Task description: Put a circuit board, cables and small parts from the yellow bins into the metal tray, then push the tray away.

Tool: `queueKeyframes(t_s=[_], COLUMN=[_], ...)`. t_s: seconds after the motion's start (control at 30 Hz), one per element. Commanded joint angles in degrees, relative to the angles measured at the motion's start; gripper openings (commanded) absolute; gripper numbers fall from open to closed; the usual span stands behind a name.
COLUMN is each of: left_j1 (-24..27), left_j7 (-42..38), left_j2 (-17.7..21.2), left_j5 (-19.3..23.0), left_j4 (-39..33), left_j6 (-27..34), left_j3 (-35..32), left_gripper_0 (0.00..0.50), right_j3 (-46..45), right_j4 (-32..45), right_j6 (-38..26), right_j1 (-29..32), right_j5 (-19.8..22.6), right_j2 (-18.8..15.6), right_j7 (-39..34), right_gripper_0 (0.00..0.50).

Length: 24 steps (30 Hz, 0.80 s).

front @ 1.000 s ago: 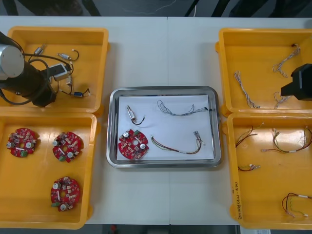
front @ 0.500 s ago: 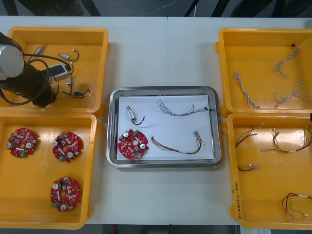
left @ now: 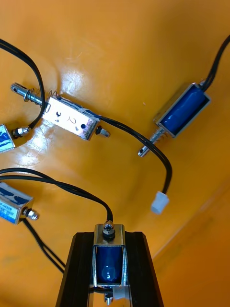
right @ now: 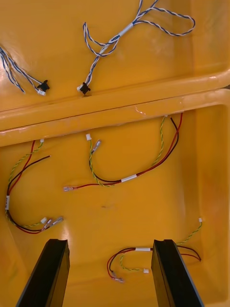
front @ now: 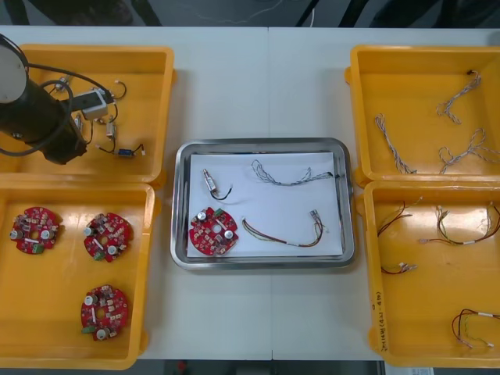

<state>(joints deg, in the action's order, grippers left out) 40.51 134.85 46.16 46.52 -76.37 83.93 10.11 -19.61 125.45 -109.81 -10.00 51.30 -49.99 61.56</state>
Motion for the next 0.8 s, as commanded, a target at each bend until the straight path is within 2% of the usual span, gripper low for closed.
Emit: queueKeyframes(t_s=[0.03,0.5,0.8], left_j1=[1.7,4.0,7.0], left_j7=[-10.5,-23.1,-24.7], left_j2=[2.5,2.5,1.1], left_j5=[-1.0,0.5,2.3], left_j4=[-4.5,-16.7,-17.9], left_j6=[3.8,17.3,21.8], left_j3=[-2.6,-5.1,-7.5], left_gripper_0=[0.0,0.0,0.0], right_j3=[1.6,2.5,2.5], right_j4=[1.2,1.2,1.2], right_j6=[-0.2,-0.2,1.4], right_j1=[0.5,0.5,0.5], right_j5=[-2.6,-1.6,-1.6], right_j2=[0.6,3.3,3.3], right_j7=[2.6,3.7,4.4], right_gripper_0=[0.5,0.5,0.5])
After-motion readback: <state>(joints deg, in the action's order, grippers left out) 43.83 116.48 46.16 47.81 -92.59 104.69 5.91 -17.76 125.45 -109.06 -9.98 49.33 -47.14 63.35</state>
